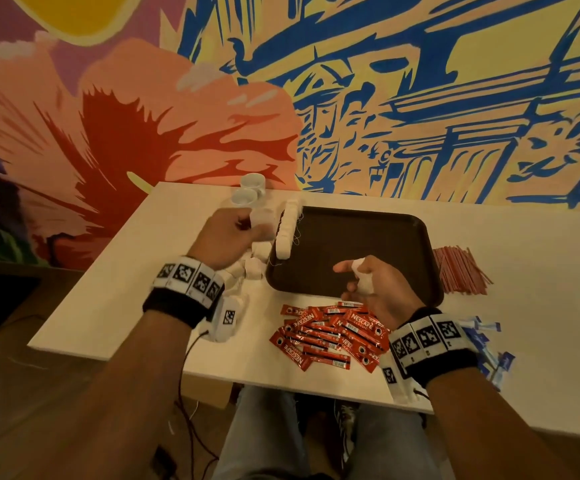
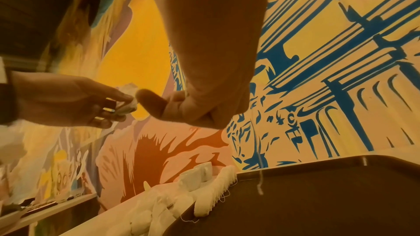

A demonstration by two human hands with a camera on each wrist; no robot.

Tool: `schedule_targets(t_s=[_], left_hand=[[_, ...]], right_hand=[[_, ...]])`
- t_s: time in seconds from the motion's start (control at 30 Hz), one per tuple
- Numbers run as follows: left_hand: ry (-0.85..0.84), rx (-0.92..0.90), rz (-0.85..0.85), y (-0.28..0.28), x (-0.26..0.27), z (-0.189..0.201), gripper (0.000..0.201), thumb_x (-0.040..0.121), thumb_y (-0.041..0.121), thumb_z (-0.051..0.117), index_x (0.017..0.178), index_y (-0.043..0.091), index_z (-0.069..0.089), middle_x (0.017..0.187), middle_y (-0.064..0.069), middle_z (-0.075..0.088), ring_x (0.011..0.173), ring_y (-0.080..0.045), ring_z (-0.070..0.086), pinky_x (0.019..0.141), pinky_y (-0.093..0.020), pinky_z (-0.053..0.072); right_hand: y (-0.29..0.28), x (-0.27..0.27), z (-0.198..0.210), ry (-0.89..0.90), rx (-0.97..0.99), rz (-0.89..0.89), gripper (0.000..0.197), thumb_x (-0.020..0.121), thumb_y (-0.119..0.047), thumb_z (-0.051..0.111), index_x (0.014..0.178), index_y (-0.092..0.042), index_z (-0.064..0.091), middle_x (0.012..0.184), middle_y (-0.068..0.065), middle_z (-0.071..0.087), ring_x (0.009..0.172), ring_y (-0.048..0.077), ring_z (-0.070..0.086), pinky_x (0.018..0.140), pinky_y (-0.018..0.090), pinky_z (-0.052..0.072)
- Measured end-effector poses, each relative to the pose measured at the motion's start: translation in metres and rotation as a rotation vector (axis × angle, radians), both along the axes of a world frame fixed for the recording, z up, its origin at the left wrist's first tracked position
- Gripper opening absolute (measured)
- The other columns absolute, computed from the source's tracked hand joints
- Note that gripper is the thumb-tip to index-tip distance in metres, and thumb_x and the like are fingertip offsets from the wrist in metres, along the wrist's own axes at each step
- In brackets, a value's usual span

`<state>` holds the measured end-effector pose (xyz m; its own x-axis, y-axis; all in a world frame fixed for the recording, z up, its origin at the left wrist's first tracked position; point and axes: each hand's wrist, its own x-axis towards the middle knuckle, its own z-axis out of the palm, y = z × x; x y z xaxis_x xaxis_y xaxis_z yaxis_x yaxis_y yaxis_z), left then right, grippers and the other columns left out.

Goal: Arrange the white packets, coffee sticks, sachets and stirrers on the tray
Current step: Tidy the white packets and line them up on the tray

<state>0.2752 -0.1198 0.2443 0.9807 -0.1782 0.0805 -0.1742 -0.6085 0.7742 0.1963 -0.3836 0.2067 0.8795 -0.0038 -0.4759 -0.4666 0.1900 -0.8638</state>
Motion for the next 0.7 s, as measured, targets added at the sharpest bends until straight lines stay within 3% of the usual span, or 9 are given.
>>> schedule_targets(t_s=[0.1,0.23,0.33,0.43,0.6,0.7], left_hand=[[-0.058,0.12,0.006,0.001,0.032,0.012,0.023,0.088,0.04,0.071,0.085,0.018,0.073,0.081,-0.002,0.07,0.072,-0.018,0.059,0.074,-0.038,0.048],[-0.044,0.274,-0.035,-0.005,0.067,0.008,0.02,0.086,0.038,0.074,0.072,0.026,0.065,0.074,0.005,0.063,0.068,-0.011,0.053,0.062,-0.03,0.037],[0.003,0.368,-0.063,-0.01,0.089,-0.01,0.011,0.089,0.031,0.07,0.091,0.021,0.073,0.094,0.001,0.069,0.085,-0.017,0.06,0.068,-0.028,0.039],[0.064,0.473,-0.13,-0.017,0.105,-0.033,0.019,0.091,0.023,0.064,0.106,0.019,0.075,0.106,-0.003,0.072,0.096,-0.02,0.063,0.081,-0.029,0.048],[0.175,0.581,-0.177,-0.032,0.123,-0.065,0.022,0.091,0.018,0.061,0.108,0.018,0.076,0.107,-0.003,0.072,0.099,-0.021,0.065,0.09,-0.034,0.053],[0.243,0.584,-0.175,-0.041,0.131,-0.082,0.02,0.089,0.02,0.062,0.103,0.019,0.076,0.103,-0.001,0.073,0.096,-0.021,0.066,0.085,-0.032,0.053]], right_hand=[[0.002,0.007,0.005,0.003,-0.063,0.033,0.035,0.105,-0.018,0.04,0.115,-0.014,0.073,0.099,0.013,0.057,0.088,0.026,0.062,0.088,0.043,0.057],[0.002,0.017,-0.001,-0.104,-0.148,0.074,0.025,0.105,-0.014,0.052,0.117,-0.02,0.072,0.124,0.012,0.057,0.108,0.026,0.062,0.084,0.039,0.062],[0.0,0.024,-0.008,-0.117,-0.169,0.092,0.022,0.101,-0.013,0.06,0.12,-0.019,0.07,0.123,0.014,0.06,0.107,0.026,0.064,0.081,0.037,0.062],[0.001,0.032,-0.014,-0.1,-0.111,0.087,0.028,0.1,-0.008,0.06,0.128,-0.01,0.064,0.12,0.016,0.063,0.103,0.025,0.069,0.086,0.039,0.062],[0.0,0.048,-0.021,-0.033,-0.083,0.092,0.036,0.099,0.004,0.051,0.134,-0.003,0.058,0.13,0.013,0.058,0.111,0.025,0.067,0.092,0.035,0.06],[-0.003,0.055,-0.025,-0.009,-0.089,0.103,0.037,0.099,0.005,0.051,0.135,-0.004,0.059,0.133,0.009,0.057,0.113,0.024,0.066,0.091,0.032,0.059]])
